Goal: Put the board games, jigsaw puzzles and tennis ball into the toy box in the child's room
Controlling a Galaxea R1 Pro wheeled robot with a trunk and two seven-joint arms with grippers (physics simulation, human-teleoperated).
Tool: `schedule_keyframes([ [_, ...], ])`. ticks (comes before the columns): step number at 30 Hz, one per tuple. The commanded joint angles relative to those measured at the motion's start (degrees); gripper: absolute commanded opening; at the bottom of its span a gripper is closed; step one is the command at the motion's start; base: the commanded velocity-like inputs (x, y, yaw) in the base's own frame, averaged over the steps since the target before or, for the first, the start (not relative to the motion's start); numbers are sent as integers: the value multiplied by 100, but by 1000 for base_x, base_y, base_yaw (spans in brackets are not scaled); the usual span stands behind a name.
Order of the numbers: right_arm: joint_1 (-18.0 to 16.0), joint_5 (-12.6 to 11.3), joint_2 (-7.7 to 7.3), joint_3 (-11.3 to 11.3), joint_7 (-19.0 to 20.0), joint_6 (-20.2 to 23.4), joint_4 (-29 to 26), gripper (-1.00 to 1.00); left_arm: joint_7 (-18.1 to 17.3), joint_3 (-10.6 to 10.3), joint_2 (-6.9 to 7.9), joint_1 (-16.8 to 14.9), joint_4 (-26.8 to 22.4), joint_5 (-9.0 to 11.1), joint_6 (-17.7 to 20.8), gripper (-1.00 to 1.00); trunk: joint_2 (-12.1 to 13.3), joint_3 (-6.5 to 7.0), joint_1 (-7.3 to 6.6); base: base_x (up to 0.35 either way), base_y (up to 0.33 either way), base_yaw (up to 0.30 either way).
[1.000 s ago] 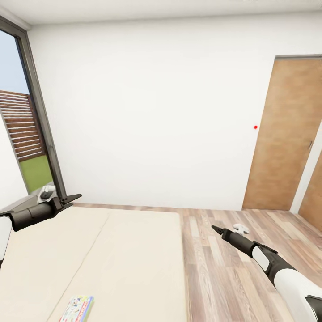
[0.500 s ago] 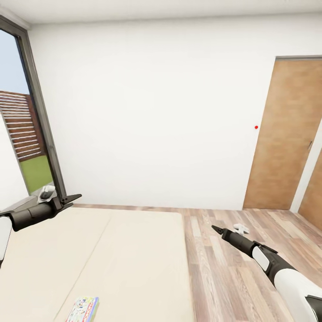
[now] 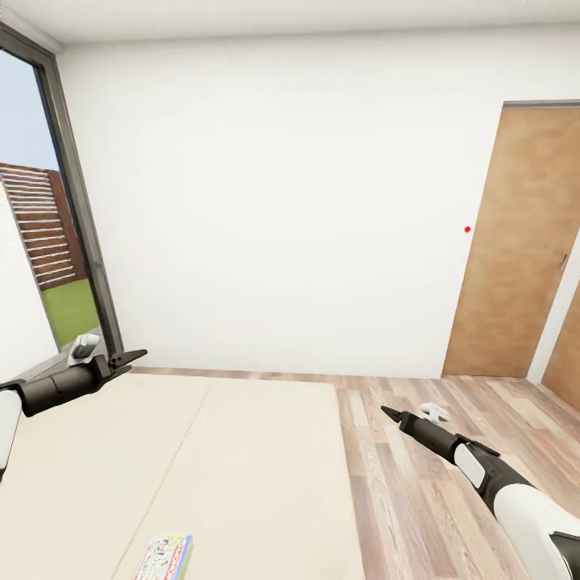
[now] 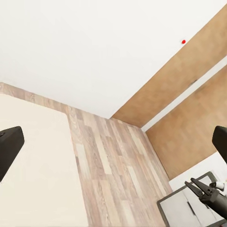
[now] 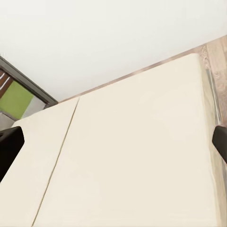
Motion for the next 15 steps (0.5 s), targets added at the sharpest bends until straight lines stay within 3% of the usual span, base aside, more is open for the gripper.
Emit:
schedule_keyframes([
  [1, -2, -51, 1, -17, 19, 57, -1, 100, -35, 7, 0, -3, 3, -21, 19, 100, -5, -3, 2, 0, 149, 0],
  [9, -2, -44, 109, -30, 12, 57, -10, 100, -33, 7, 0, -3, 3, -26, 19, 100, -5, -3, 2, 0, 69, 0],
  [15, -2, -42, 169, -34, 4, 58, -17, 100, -36, 9, 0, -3, 3, -24, 19, 100, -5, -3, 2, 0, 198, 0],
])
